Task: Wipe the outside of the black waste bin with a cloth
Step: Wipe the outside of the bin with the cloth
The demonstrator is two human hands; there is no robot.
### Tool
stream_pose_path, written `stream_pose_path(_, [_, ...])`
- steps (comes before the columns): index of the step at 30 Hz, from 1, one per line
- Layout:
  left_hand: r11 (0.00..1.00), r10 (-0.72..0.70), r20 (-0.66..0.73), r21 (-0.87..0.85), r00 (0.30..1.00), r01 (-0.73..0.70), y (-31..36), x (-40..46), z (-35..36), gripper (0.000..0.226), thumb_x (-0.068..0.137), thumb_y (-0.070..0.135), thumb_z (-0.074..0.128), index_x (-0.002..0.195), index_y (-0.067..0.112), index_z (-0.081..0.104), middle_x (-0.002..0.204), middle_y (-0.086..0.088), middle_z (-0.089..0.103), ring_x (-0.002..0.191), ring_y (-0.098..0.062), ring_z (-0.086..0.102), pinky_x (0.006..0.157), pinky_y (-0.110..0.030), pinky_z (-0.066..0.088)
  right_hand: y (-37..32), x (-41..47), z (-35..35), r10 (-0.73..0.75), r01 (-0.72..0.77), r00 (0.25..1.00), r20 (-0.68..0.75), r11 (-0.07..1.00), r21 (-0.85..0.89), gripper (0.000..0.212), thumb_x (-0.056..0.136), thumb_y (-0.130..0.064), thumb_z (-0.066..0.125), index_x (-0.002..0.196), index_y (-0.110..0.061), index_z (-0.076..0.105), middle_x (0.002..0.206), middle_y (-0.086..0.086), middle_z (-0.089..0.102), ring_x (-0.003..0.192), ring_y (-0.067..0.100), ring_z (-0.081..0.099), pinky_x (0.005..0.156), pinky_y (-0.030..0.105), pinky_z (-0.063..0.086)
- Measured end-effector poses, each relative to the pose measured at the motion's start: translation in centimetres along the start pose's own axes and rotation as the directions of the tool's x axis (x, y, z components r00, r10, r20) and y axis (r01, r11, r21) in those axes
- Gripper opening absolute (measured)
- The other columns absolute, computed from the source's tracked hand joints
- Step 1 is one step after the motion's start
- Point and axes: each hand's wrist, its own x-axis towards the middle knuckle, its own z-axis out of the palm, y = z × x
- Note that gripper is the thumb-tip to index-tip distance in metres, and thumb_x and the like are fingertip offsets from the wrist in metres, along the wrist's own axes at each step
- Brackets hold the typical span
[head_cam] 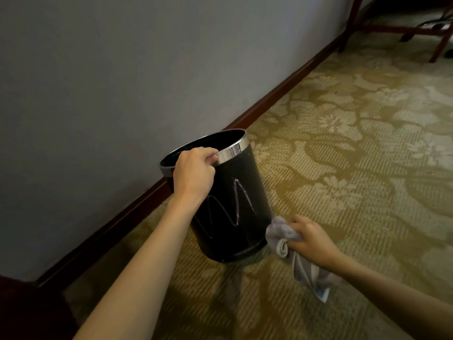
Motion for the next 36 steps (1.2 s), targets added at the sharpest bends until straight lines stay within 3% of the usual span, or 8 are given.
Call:
stream_pose_path(4, [1.0, 0.0, -0.003, -0.02, 1.0, 0.0, -0.9, -0.3, -0.4, 0.022, 0.092, 0.011, 0.053, 0.101, 0.014, 0.073, 0.093, -0.001, 0.072, 0.088, -0.015, 0.062, 0.078, -0.035, 0.05, 2.1, 3.5, -1.5, 0.165, -0.175, 0.968, -0.188, 0.984, -0.04, 0.016, 0.086, -0.02, 0.063, 0.1, -0.021, 0.069, 0.1, 0.001, 0.056, 0.093, 0.024, 0.052, 0.079, 0.041, 0.045])
stream_pose_path(11, [0.999, -0.026, -0.026, -0.026, 0.999, 0.025, -1.4, -0.3, -0.7, 0.023, 0.092, 0.009, 0.054, 0.106, 0.013, 0.072, 0.096, -0.002, 0.071, 0.085, -0.011, 0.059, 0.074, -0.018, 0.042, -0.2, 5.1, 1.1, 0.218, -0.236, 0.963, -0.157, 0.966, -0.108, 0.027, 0.089, -0.022, 0.055, 0.113, -0.032, 0.062, 0.109, -0.002, 0.051, 0.096, 0.021, 0.042, 0.086, 0.042, 0.04])
stream_pose_path(14, [1.0, -0.026, -0.055, -0.008, 0.998, 0.026, -1.4, -0.1, -0.7, 0.021, 0.091, 0.008, 0.055, 0.099, 0.011, 0.074, 0.09, -0.002, 0.071, 0.079, -0.009, 0.056, 0.067, -0.012, 0.035, -0.8, 3.0, 1.3, 0.148, -0.16, 0.972, -0.183, 0.986, -0.052, 0.023, 0.086, -0.02, 0.059, 0.106, -0.029, 0.067, 0.107, -0.004, 0.051, 0.095, 0.019, 0.041, 0.083, 0.039, 0.039])
stream_pose_path(19, [0.999, -0.034, -0.022, -0.031, 0.999, 0.033, -0.9, 0.3, -0.3, 0.021, 0.092, 0.009, 0.053, 0.099, 0.011, 0.072, 0.094, -0.005, 0.071, 0.087, -0.017, 0.062, 0.078, -0.029, 0.046, -1.7, 0.0, -0.5, -0.062, 0.064, 0.998, -0.02, 0.996, 0.056, 0.013, 0.083, -0.018, 0.068, 0.093, -0.025, 0.071, 0.099, -0.006, 0.054, 0.09, 0.015, 0.048, 0.077, 0.037, 0.044])
stream_pose_path(23, [0.998, -0.049, -0.034, -0.044, 0.998, 0.048, -0.5, 0.4, -0.1, 0.02, 0.091, 0.008, 0.054, 0.095, 0.01, 0.073, 0.092, -0.006, 0.072, 0.087, -0.02, 0.065, 0.083, -0.04, 0.053, -3.0, 3.1, -3.9, 0.061, 0.006, 0.954, -0.292, 0.975, 0.221, 0.01, 0.08, -0.006, 0.069, 0.087, -0.014, 0.07, 0.093, 0.003, 0.057, 0.088, 0.023, 0.054, 0.078, 0.038, 0.045])
stream_pose_path(27, [0.997, -0.06, -0.039, -0.044, 0.997, 0.058, -0.1, 0.3, -0.1, 0.019, 0.09, 0.008, 0.055, 0.09, 0.009, 0.073, 0.087, -0.005, 0.072, 0.085, -0.024, 0.065, 0.082, -0.042, 0.053, -6.9, 7.5, -6.5, 0.073, 0.073, 0.893, -0.445, 0.95, 0.302, 0.032, 0.085, -0.008, 0.064, 0.112, -0.026, 0.068, 0.101, -0.006, 0.054, 0.1, 0.025, 0.05, 0.087, 0.04, 0.042])
stream_pose_path(31, [0.994, -0.103, -0.056, -0.03, 0.993, 0.101, -0.2, 0.7, -0.5, 0.02, 0.09, 0.006, 0.054, 0.09, 0.01, 0.074, 0.085, -0.007, 0.072, 0.084, -0.026, 0.063, 0.076, -0.036, 0.051, -11.3, 9.6, -5.3, 0.037, 0.154, 0.813, -0.581, 0.949, 0.277, 0.038, 0.085, -0.008, 0.059, 0.113, -0.032, 0.067, 0.11, -0.005, 0.053, 0.104, 0.023, 0.044, 0.092, 0.041, 0.04])
stream_pose_path(36, [0.983, -0.182, -0.041, -0.048, 0.982, 0.18, -2.0, 1.2, -2.1, 0.026, 0.092, 0.005, 0.052, 0.108, 0.011, 0.072, 0.097, -0.006, 0.071, 0.095, -0.019, 0.064, 0.088, -0.031, 0.05, -9.5, 7.2, -1.8, -0.082, 0.148, 0.861, -0.502, 0.985, 0.093, 0.04, 0.081, -0.003, 0.063, 0.114, -0.026, 0.068, 0.122, 0.005, 0.054, 0.102, 0.028, 0.044, 0.086, 0.044, 0.04])
